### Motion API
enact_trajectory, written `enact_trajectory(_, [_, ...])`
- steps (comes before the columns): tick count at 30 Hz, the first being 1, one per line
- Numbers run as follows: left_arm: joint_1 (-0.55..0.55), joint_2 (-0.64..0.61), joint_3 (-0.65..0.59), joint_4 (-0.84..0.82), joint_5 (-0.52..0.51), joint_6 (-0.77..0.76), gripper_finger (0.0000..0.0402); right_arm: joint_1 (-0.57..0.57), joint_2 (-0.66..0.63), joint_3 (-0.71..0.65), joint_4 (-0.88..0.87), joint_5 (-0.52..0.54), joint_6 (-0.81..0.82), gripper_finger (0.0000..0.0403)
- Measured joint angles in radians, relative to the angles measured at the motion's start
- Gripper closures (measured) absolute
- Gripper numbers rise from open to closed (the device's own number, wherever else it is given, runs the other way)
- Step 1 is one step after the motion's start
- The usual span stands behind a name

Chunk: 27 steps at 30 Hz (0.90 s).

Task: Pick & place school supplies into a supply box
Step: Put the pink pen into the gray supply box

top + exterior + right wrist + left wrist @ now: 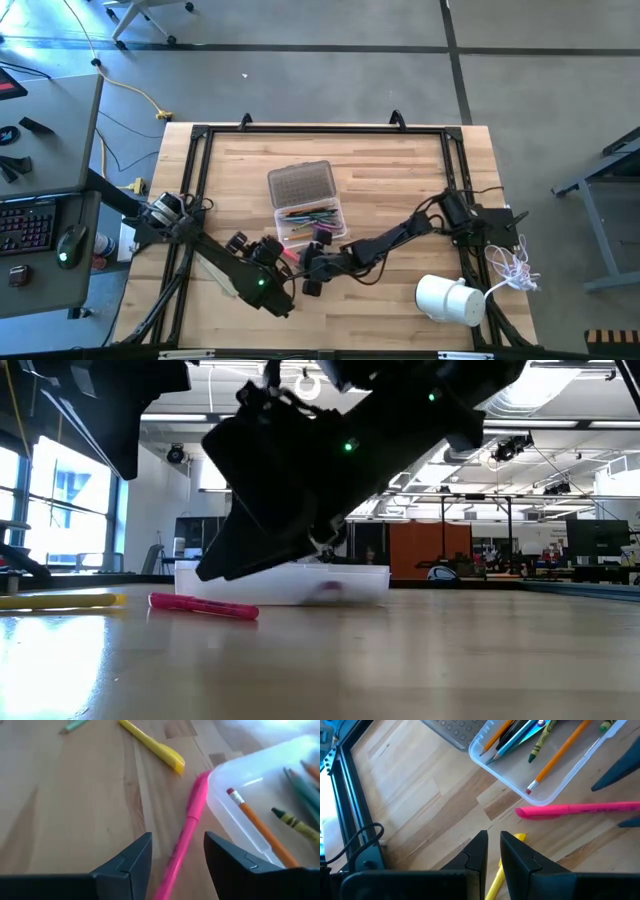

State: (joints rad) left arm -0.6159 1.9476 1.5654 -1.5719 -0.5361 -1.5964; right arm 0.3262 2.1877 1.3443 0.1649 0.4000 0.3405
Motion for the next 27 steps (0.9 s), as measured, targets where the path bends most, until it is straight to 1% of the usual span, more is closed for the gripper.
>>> enact_trajectory(3, [0.001,0.000,0.000,0.000,0.002,0.021,0.0314,-0.008,0.014,0.000,0.002,-0.022,0.013,0.0241])
enact_trajectory(6, [0.000,0.000,0.000,0.000,-0.001,0.022,0.0314,-0.007,0.027,0.000,0.004,-0.016,-0.005,0.0246])
enact_trajectory(16, [0.000,0.000,0.000,0.000,-0.003,0.047,0.0314,-0.027,0.073,0.004,-0.002,0.005,-0.044,0.0282])
enact_trajectory(20, [0.000,0.000,0.000,0.000,-0.005,0.048,0.0314,-0.032,0.074,0.004,-0.011,-0.026,-0.043,0.0318])
enact_trajectory(24, [0.000,0.000,0.000,0.001,-0.006,0.047,0.0314,-0.033,0.076,0.002,-0.002,-0.065,-0.074,0.0380])
enact_trajectory(26, [0.000,0.000,0.001,0.001,-0.007,0.047,0.0314,-0.034,0.075,0.002,0.005,-0.104,-0.114,0.0392])
enact_trajectory(27, [0.000,0.000,0.001,0.001,-0.008,0.047,0.0314,-0.033,0.069,0.002,0.007,-0.120,-0.136,0.0389])
